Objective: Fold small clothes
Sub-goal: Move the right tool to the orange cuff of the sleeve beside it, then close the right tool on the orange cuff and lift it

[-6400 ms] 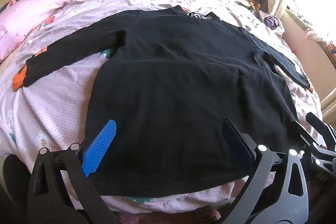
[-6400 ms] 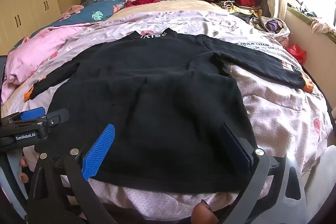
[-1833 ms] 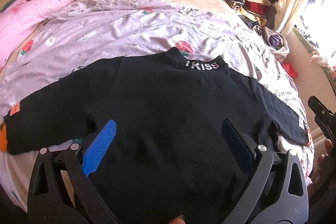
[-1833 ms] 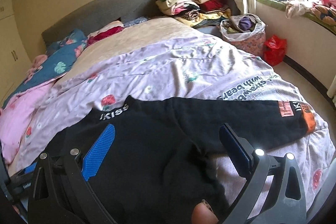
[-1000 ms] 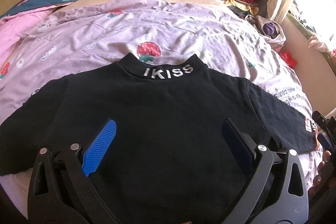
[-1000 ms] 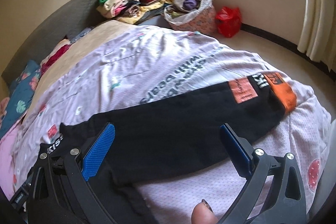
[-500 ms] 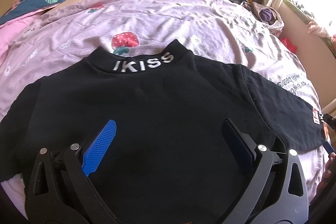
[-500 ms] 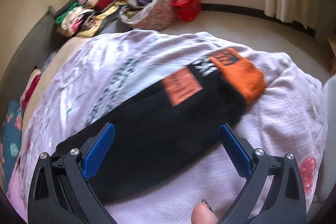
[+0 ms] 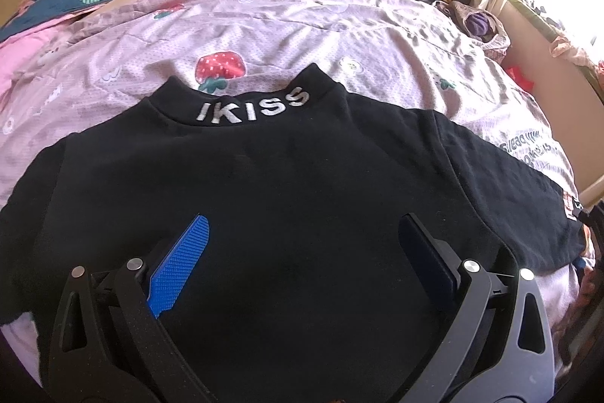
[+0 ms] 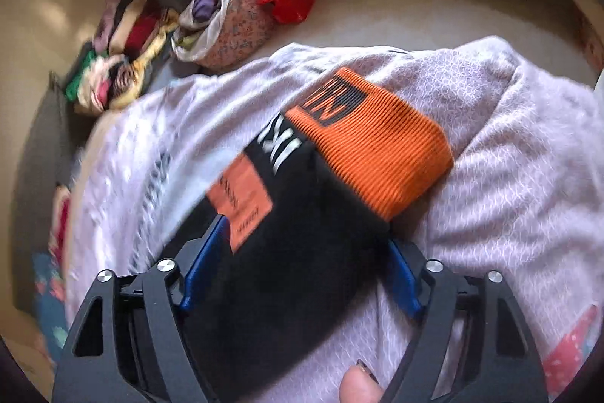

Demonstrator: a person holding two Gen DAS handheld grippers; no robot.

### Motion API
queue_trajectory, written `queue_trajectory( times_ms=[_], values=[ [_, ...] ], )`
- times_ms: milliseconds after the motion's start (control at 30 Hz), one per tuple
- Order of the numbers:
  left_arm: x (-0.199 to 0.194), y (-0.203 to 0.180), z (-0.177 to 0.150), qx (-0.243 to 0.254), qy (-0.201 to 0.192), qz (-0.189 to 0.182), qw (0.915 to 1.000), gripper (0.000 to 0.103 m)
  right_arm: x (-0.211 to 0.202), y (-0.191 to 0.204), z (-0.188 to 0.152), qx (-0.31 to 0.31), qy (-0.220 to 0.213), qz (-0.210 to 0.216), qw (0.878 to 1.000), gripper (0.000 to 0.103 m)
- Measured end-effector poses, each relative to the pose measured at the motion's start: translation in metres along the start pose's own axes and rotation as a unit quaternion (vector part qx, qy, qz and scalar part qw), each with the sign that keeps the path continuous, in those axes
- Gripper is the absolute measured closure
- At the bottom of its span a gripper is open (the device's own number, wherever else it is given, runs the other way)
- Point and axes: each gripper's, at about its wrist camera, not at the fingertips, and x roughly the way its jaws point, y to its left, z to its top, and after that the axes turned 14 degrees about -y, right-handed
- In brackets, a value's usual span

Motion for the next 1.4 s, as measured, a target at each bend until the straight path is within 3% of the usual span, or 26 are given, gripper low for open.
queue_trajectory(
  times_ms=[100,167,400,767,1133,1400],
  values=[
    [-0.007,0.007,0.003,-0.005,-0.005,-0.001,1.0000,0.009,-0.002,-0.003,0.003,0.019,-0.004,0.025,0.999,0.087],
    [-0.014,0.013,0.006,-0.014,-0.011,-0.002,0.9998,0.009,-0.009,0.001,0.005,0.020,-0.013,0.050,0.998,0.092],
    [-0.041,0.026,0.024,-0.027,-0.034,-0.005,0.9990,0.009,-0.052,0.043,0.004,-0.033,-0.036,0.152,0.987,0.093],
    [-0.075,0.051,0.048,-0.056,-0.069,-0.012,0.9959,0.009,-0.105,0.097,-0.012,-0.106,-0.042,0.258,0.959,0.093],
    [-0.085,0.080,0.050,-0.095,-0.074,-0.024,0.9925,0.009,-0.139,0.143,-0.046,-0.163,-0.030,0.326,0.931,0.093],
    [-0.089,0.103,0.044,-0.127,-0.076,-0.048,0.9879,0.009,-0.158,0.176,-0.089,-0.235,-0.018,0.360,0.903,0.093]
  ],
)
